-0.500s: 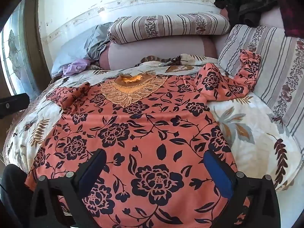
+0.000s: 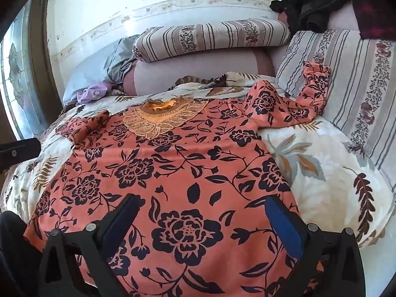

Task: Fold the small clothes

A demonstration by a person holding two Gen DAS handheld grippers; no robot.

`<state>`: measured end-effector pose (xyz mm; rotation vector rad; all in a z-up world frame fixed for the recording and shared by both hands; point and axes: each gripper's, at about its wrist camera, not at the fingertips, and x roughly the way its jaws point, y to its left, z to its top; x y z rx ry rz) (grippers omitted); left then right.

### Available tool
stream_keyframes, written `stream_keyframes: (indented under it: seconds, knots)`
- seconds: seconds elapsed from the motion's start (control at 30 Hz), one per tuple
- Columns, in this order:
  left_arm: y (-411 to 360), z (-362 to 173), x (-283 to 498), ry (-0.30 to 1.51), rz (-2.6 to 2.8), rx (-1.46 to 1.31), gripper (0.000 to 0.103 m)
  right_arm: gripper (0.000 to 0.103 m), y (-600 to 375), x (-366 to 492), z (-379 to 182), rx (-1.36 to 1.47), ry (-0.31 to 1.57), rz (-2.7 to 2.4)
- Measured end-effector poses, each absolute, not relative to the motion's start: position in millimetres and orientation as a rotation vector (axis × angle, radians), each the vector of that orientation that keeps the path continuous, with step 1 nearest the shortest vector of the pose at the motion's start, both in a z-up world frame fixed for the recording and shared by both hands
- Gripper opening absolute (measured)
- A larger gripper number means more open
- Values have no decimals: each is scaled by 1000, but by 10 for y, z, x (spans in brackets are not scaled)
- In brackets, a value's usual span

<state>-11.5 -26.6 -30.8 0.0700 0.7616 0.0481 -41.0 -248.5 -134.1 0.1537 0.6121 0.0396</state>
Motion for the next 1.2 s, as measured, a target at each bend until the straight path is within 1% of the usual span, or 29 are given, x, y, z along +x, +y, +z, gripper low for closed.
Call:
stream_keyframes:
  seconds: [0.17,1.2]
  knots:
    - [-283,-341,-115,771,47,75,103,103,-2468,-386,-1249,164,605,36]
    - [-246,-431,-106,796,47,72,103,103,-2461,-385,-1268,159,607,34]
